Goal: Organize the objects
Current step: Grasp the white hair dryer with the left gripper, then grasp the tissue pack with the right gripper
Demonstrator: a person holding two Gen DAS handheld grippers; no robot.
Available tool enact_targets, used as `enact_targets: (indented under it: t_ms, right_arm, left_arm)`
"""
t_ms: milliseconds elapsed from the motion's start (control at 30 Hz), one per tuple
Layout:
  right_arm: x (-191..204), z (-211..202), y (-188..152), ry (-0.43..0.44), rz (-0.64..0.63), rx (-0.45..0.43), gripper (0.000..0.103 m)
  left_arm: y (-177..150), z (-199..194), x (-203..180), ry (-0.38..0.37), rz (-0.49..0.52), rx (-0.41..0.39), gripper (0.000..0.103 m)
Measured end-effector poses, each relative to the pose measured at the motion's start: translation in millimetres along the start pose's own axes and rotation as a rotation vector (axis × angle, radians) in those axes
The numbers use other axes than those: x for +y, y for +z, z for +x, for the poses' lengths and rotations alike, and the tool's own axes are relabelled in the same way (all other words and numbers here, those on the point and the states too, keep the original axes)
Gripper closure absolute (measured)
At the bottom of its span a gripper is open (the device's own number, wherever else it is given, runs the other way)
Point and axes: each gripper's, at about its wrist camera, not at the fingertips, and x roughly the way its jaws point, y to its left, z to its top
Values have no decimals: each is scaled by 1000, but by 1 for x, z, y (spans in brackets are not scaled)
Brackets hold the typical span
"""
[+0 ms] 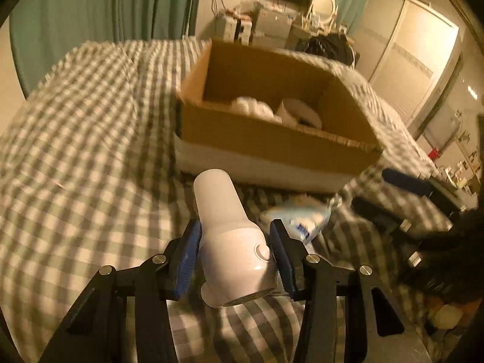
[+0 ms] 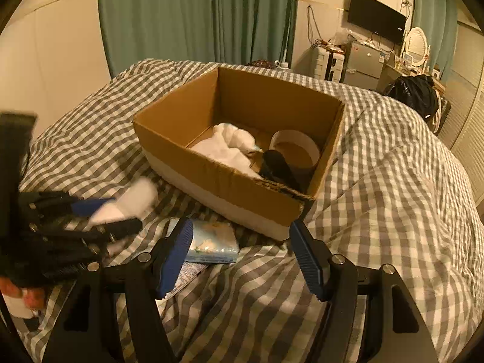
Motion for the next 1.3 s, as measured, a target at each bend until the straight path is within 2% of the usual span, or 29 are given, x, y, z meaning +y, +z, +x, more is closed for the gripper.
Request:
enact_targets:
  t_ms: [33, 133, 267, 400, 500, 733, 900, 1000, 1300]
  right_arm:
    - [1, 2, 0, 4, -3, 7, 27]
    - [7, 8, -2, 22, -15, 29, 25]
    - [17, 23, -3, 41, -44, 89, 24]
    - [25, 43, -5, 69, -64, 163, 24]
    - [20, 59, -7, 96, -31, 221, 24]
    - [16, 82, -6, 144, 23, 280, 24]
    - [21, 96, -11, 136, 1, 322, 24]
    - [21, 95, -12, 136, -2, 310, 30]
    - [14, 59, -9, 178, 18, 179, 31]
  left_arm:
    - [3, -5, 1, 12, 2, -21, 55]
    - [7, -16, 5, 56, 23, -69, 55]
    - [4, -13, 14, 101, 13, -73, 55]
    - [6, -7, 19, 100, 9, -56, 55]
    - [6, -1, 20, 97, 22, -45, 55]
    - [6, 4, 21, 89, 14, -35, 56]
    - [5, 5, 22, 84, 10, -25, 56]
    - [4, 5, 22, 85, 11, -27, 56]
    - [7, -6, 20, 59, -2, -44, 56]
